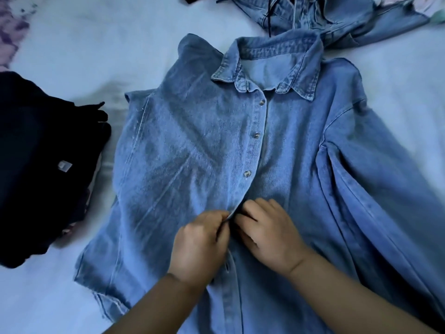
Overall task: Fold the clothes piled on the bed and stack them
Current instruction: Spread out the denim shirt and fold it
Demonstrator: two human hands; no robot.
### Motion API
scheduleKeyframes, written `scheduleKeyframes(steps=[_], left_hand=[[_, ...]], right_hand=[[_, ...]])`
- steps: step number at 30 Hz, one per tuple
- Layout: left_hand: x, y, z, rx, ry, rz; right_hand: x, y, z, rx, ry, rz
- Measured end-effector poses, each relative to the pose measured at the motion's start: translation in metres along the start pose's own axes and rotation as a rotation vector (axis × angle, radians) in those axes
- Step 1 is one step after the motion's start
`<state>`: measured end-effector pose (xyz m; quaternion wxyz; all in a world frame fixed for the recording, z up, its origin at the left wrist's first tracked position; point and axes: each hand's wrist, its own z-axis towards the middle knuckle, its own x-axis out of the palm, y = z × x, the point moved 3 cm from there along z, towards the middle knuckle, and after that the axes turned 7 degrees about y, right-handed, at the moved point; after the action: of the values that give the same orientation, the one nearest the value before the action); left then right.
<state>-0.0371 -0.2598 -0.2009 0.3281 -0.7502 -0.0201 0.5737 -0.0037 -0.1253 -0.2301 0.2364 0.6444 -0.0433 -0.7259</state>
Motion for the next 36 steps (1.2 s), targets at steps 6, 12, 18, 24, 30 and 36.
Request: scheduleKeyframes(steps=[6,12,18,24,30,36], left_hand=[[-0.001,0.001,0.006,0.031,-0.039,0.06],[0.001,0.003,0.013,0.021,-0.001,0.112],[0.011,0.005,0.016,0.059,0.057,-0.142],[0.002,0.013,0.03,0.175,0.247,-0.383],[-0.006,0.016,0.036,0.647,0.19,-0.078],[-0.008,0.005,0.048,0.984,0.135,0.2]], right_hand=[[0.005,0.007,0.014,-0.026,0.054,-0.165],[0.004,0.004,0.014,0.048,-0.022,-0.079],[0.003,0.003,-0.005,0.14,-0.106,0.077],[0.006,0.004,-0.005,0.202,-0.123,0.158],[0.005,0.004,-0.004,0.274,-0.105,0.268],[0.007,-0.001,-0.004,0.334,-0.039,0.401]])
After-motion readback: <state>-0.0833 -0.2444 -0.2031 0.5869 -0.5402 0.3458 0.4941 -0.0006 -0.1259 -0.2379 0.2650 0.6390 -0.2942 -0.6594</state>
